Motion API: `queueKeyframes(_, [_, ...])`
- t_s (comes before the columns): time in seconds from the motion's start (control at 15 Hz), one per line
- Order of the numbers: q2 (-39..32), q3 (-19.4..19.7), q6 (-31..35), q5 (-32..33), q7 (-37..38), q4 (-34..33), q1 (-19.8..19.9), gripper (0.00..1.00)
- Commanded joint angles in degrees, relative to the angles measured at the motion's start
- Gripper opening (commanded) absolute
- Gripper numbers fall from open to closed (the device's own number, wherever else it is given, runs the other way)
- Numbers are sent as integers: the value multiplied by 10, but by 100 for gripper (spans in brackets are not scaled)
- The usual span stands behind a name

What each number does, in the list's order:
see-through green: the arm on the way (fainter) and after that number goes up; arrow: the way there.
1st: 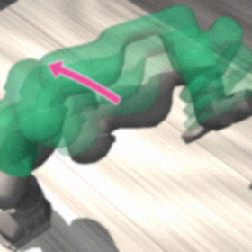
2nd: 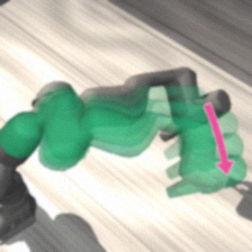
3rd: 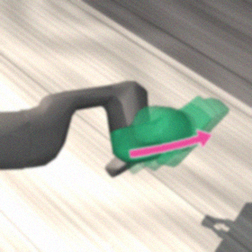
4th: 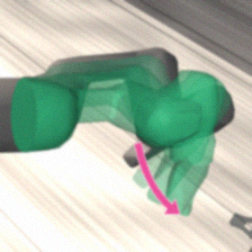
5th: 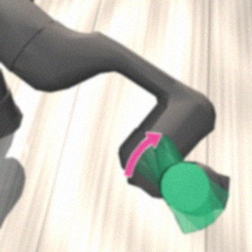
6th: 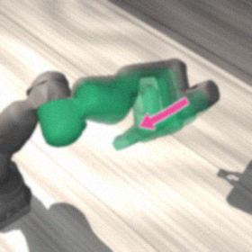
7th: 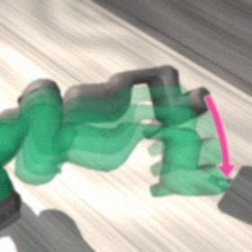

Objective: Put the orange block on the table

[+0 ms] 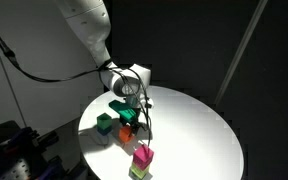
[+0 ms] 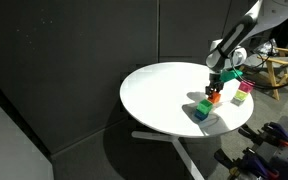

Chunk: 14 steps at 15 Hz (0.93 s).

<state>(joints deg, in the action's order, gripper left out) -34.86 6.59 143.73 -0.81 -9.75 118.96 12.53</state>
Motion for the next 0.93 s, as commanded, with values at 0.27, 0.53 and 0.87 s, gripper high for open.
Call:
queueKeyframes(0.27, [-19,-9,13,0,-16,-17,14,23])
queueKeyframes(0.53, [-24,-8,13,2,-13,-20,12,23])
queueKeyframes(0.87, [-28,-7,11,4,-13,-22,12,73])
